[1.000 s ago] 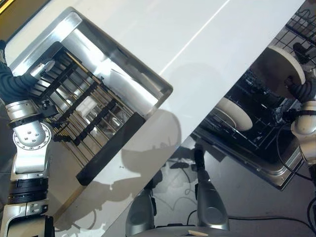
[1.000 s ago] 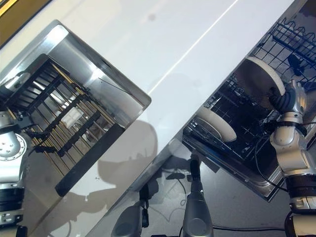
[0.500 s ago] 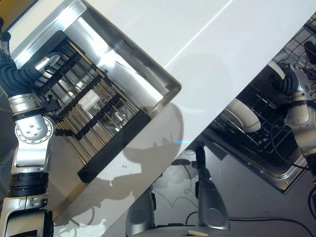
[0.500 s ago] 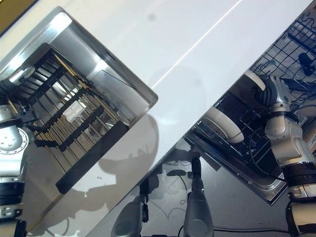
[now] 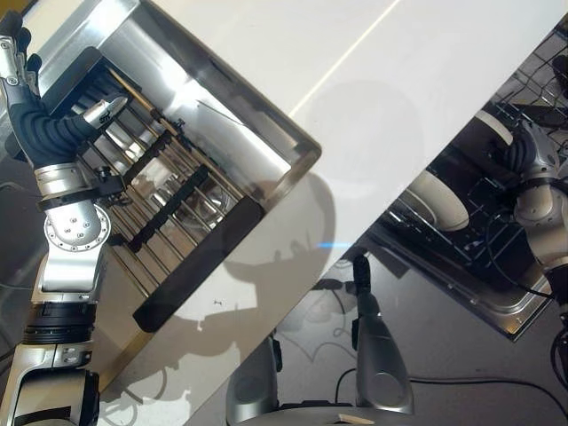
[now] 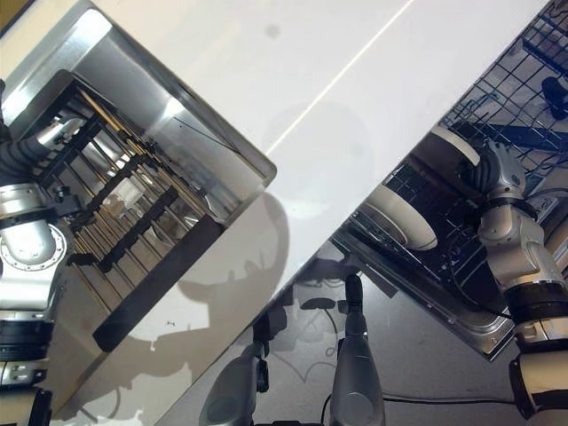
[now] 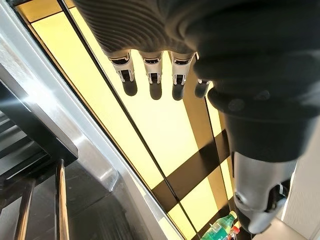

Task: Pick up plates and place into dishwasher.

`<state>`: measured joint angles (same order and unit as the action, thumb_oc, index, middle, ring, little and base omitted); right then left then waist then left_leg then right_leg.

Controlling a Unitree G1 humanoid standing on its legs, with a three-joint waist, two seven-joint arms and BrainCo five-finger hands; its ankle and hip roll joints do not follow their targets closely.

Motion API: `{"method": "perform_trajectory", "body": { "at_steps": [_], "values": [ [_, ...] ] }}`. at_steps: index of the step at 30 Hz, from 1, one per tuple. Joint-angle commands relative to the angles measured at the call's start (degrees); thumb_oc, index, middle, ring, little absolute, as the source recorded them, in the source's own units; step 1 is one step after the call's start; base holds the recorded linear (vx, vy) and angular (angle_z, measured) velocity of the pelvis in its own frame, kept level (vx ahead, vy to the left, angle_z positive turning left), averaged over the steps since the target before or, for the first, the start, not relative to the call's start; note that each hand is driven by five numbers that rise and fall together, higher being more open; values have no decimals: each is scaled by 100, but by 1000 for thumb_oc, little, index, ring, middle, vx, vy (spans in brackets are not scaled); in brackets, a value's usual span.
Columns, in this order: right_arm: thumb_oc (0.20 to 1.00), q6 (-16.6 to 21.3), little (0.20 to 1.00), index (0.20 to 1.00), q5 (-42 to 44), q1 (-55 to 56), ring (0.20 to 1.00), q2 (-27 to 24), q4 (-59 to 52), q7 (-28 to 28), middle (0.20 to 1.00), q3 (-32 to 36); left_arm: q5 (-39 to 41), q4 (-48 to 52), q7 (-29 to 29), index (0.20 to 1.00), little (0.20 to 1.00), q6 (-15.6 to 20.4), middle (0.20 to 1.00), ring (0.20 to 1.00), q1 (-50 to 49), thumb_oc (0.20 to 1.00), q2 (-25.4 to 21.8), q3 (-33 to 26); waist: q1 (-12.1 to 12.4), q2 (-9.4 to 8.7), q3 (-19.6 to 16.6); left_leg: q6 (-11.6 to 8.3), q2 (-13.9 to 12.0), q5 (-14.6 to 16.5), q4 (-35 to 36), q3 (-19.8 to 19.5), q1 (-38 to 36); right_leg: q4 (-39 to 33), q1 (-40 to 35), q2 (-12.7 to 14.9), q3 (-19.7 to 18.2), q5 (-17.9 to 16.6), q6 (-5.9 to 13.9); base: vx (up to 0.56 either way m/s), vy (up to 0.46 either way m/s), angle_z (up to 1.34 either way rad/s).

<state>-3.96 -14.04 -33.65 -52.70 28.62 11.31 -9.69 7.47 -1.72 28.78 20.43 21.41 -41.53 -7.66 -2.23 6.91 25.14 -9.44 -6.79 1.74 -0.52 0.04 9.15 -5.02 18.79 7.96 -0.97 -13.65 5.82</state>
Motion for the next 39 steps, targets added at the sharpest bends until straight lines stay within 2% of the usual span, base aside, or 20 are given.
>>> {"method": "perform_trajectory", "body": {
  "at_steps": [1,10,11,12,13,20,28,35,39],
  "values": [
    [200,199,200,200,203,-51,200,248,90,-72,200,-556,-152,-1,250,1000,1000,149,1000,1000,436,1000,-288,131,55,77,-10,338,235,-802,243,-151,911,817,90,393,186,896,240,-50,42,2],
    [200,209,200,200,313,93,200,413,309,238,200,-451,-74,55,264,1000,1000,129,1000,1000,420,1000,-265,176,16,146,-53,350,260,-764,281,-93,820,771,30,456,182,878,270,-26,35,1],
    [482,215,482,482,354,130,482,432,306,297,482,-413,-43,76,248,1000,1000,94,1000,1000,417,1000,-270,171,12,140,-76,349,259,-756,280,-93,803,761,12,460,186,874,273,0,0,0],
    [900,216,900,900,325,168,900,451,288,364,900,-372,-19,105,247,1000,1000,63,1000,1000,401,1000,-268,162,8,135,-92,348,257,-746,278,-91,784,754,-5,464,187,872,276,0,0,0],
    [1000,200,1000,1000,302,218,1000,473,250,450,1000,-306,1,111,251,1000,1000,65,1000,1000,378,1000,-265,144,-4,125,-114,351,256,-731,276,-88,752,749,-27,467,188,866,278,0,0,0],
    [1000,82,1000,1000,314,454,1000,629,-35,881,1000,17,75,84,162,1000,1000,170,1000,1000,174,1000,-239,18,-14,43,-307,359,217,-645,282,-58,541,690,-236,436,212,882,264,4,3,0],
    [1000,-228,1000,1000,-137,1284,1000,998,-1252,1070,1000,735,26,266,57,1000,1000,304,1000,1000,-479,1000,-43,-435,-80,-147,-651,372,138,-530,298,21,120,609,-663,341,245,955,204,17,4,-1],
    [1000,-82,1000,1000,-352,2100,1000,1299,-1773,1030,1000,1219,-5,352,-229,1000,1000,461,1000,1000,-1227,1000,280,-812,-64,-334,-1089,365,32,-447,263,24,-335,598,-1130,257,273,1034,177,118,-11,-5],
    [1000,211,1000,1000,-323,2413,1000,1493,-2136,1423,1000,1592,21,381,-468,1000,1000,467,1000,1000,-1591,1000,473,-978,-100,-355,-1306,368,-24,-358,197,61,-591,596,-1360,228,216,1067,175,177,9,-3]
  ]
}}
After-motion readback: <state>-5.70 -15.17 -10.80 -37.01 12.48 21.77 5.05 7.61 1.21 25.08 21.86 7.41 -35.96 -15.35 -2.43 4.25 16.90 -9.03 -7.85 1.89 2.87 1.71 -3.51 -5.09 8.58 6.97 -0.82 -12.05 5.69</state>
